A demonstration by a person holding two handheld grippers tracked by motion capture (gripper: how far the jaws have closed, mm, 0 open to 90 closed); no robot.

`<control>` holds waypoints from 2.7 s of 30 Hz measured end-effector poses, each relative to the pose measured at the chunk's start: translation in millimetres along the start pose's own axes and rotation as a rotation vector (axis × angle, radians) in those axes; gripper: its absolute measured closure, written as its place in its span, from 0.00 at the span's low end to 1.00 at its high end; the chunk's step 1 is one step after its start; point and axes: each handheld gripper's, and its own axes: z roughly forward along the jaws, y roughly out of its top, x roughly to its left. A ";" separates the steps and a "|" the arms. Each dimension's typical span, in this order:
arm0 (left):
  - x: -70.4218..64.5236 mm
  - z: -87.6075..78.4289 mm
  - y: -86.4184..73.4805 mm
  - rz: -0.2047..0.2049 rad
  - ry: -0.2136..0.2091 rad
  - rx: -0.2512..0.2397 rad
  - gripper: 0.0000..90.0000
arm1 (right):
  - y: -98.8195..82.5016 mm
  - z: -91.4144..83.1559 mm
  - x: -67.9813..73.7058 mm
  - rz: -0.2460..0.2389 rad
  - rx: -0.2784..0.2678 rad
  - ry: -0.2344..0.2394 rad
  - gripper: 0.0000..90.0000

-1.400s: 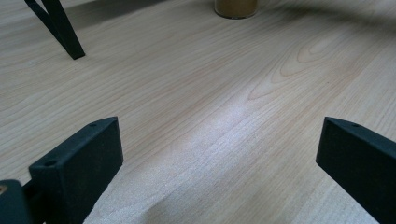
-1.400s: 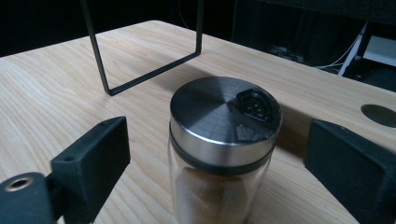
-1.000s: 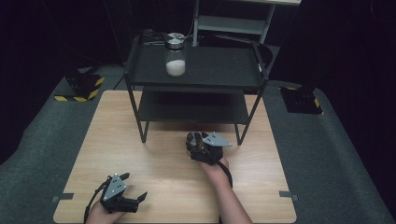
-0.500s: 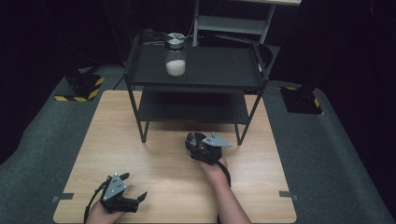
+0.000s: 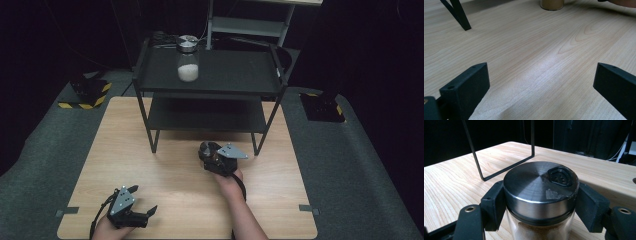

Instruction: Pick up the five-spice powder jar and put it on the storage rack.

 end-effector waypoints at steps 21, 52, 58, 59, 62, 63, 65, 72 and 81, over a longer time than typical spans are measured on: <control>1.8 -0.1 -0.6 -0.003 -0.008 -0.003 0.01 | 13.7 -24.8 11.5 -0.029 -0.063 -0.005 0.35; 3.2 -0.2 -0.3 -0.007 -0.015 -0.001 0.01 | 54.5 -105.7 30.3 -0.080 -0.206 -0.053 0.35; 3.6 -0.2 -0.2 -0.008 -0.016 -0.001 0.01 | 64.2 -116.0 31.5 -0.071 -0.227 -0.066 0.35; 3.6 -0.2 -0.2 -0.008 -0.016 -0.001 0.01 | 64.2 -116.0 31.5 -0.071 -0.227 -0.066 0.35; 3.8 -0.3 -0.3 -0.009 -0.017 -0.001 0.01 | 71.1 -120.8 31.3 -0.067 -0.229 -0.077 0.35; 3.7 -0.3 -0.3 -0.009 -0.017 -0.001 0.01 | 73.7 -122.5 31.3 -0.067 -0.229 -0.081 0.35; 3.9 -0.3 -0.4 -0.009 -0.017 -0.001 0.01 | 81.2 -127.6 32.0 -0.073 -0.234 -0.098 0.35; 3.9 -0.2 -0.3 -0.009 -0.018 -0.001 0.01 | 98.1 -137.7 31.2 -0.077 -0.243 -0.122 0.35; 4.4 -0.2 -0.3 -0.009 -0.020 -0.001 0.01 | 127.7 -150.0 28.3 -0.070 -0.261 -0.144 0.35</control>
